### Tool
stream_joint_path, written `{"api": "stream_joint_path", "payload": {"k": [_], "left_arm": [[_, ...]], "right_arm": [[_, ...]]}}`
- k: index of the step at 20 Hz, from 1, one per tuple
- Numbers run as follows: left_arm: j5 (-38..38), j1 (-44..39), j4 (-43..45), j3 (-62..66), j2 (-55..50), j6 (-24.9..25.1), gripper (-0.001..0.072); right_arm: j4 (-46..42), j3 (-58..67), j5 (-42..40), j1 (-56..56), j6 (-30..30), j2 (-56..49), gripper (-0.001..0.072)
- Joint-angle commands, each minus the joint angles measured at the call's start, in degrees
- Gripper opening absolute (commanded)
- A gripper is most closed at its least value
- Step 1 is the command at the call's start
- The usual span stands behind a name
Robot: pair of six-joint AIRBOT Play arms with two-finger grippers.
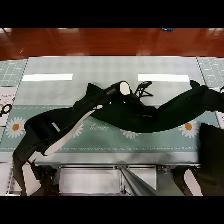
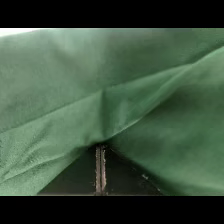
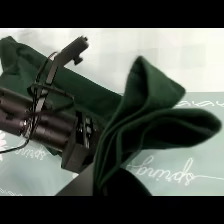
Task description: Fold the shirts.
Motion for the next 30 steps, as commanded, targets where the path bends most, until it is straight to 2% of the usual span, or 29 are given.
{"api": "stream_joint_path", "payload": {"k": [1,4,8,12,17,21,22,24,26,28,30], "left_arm": [[-6.75,4.11,0.15,1.95,0.83,1.36,0.0031],[-10.47,13.49,5.66,-0.94,8.2,1.7,0.0031],[-6.82,25.75,13.84,-15.37,26.91,2.82,0.0031],[-1.27,38.69,14.03,-33.77,48.13,4.33,0.0031],[-0.68,50.97,14.03,-50.75,66.73,7.72,0.0031],[-0.33,57.66,13.97,-59.21,71.32,7.74,0.0031],[-0.09,58.1,13.94,-60.41,71.25,7.74,0.0031],[1.36,58.1,13.73,-62.73,71.12,7.72,0.0031],[2.97,58.1,13.75,-63.71,70.75,7.72,0.0031],[6.01,58.23,13.46,-63.6,70.53,7.69,0.0031],[7.37,58.21,11.67,-63.41,70.53,7.69,0.0031]], "right_arm": [[0.79,-0.11,-2.4,0.24,0.79,0.59,0.0021],[2.62,-0.09,-6.47,6.67,3.61,-1.75,0.0021],[8.63,0.24,-18.78,23.1,5.81,-10.82,0.0021],[14.23,6.56,-31.93,38.77,5.7,-27.89,0.0021],[17.44,23.15,-36.13,48.06,4.92,-51.98,0.0021],[23.89,33.09,-33.83,50.75,4.92,-65.0,0.0021],[24.33,34.49,-34.12,51.28,4.92,-66.95,0.0041],[24.61,34.91,-35.1,51.87,4.9,-68.7,0.0423],[24.76,34.93,-30.73,50.53,4.85,-68.15,0.0409],[23.8,34.95,-20.09,45.24,4.11,-65.24,0.0409],[15.61,34.95,-7.04,37.55,3.87,-58.9,0.0408]]}}
